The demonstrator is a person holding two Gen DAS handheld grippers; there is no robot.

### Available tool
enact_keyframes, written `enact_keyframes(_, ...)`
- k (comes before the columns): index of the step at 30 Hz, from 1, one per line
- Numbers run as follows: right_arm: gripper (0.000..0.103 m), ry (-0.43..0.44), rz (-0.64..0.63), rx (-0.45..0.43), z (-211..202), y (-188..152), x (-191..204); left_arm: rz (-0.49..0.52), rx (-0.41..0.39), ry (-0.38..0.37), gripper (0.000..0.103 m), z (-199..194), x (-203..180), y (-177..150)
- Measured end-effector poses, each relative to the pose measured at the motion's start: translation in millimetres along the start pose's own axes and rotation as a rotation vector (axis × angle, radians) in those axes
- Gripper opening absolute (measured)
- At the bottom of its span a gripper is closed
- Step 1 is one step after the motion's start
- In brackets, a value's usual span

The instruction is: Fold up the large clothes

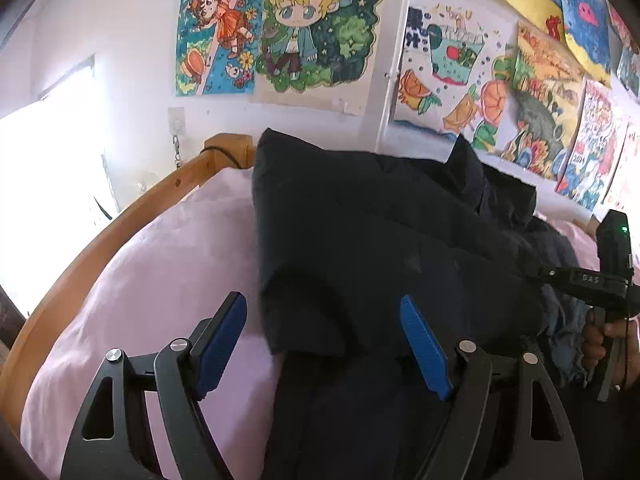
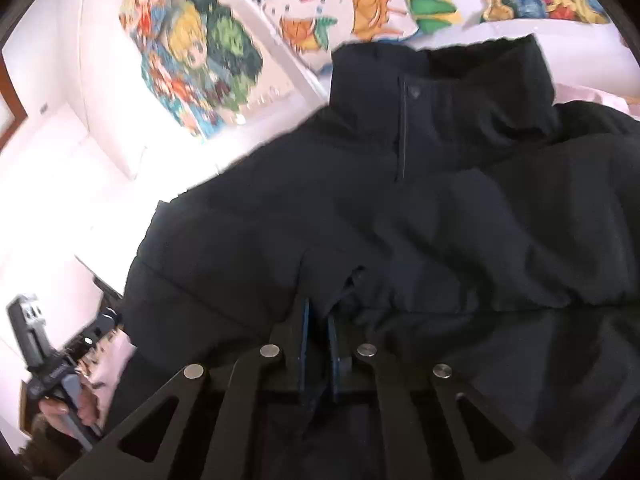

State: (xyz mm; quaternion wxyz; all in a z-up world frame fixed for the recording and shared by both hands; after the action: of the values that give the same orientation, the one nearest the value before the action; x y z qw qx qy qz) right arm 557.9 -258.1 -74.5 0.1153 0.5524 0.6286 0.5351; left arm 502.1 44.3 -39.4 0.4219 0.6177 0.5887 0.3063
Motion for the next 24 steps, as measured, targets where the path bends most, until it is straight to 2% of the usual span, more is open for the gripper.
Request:
enact_keyframes(4,0.005,-0.002,-0.044,-0.108,-49,31,5,-0.02,-0.031,-0.02,0.074,-7,0,14)
enact_keyframes(7,0.005,-0.035,-0.086,-0.2,-94,57,4,-0.023,-0.038,-0.031,0.074,-3,-5,24)
enact_keyframes(11,0.005,-0.188,-0.142,-0.271,-155,69,-23,0.01,-0.016,-0.044,0.075,18,-22,39)
enact_keyframes(16,0.005,-0.379,-0.099,-0.245,-184,50,-92,0.051,0.041,-0.066,0.075,63,-45,47)
enact_keyframes(19,0.005,-0.446,-0.089,-0.185,-173,34,-120,0.094,0.093,-0.061,0.075,99,-60,48)
enact_keyframes(22,0.005,-0.499,-0.127,-0.122,-155,19,-132,0.092,0.161,-0.049,0.075,127,-64,38)
enact_keyframes(24,0.009,-0.553,-0.17,-0.098,-149,11,-138,0.1,0.197,-0.046,0.075,139,-65,28)
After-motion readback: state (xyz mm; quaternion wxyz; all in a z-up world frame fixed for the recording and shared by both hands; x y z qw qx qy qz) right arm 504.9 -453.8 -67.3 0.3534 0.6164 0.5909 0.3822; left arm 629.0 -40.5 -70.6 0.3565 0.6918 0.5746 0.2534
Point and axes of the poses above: each gripper's, at about its wrist camera, not at the fingertips, and z roughly the way its jaws point, x to its left, y to its top, the point moved 8 cm from there along z, roughly the way its jaws point, and after that the axes turned 10 degrees about -x, right-handed, at the moved point
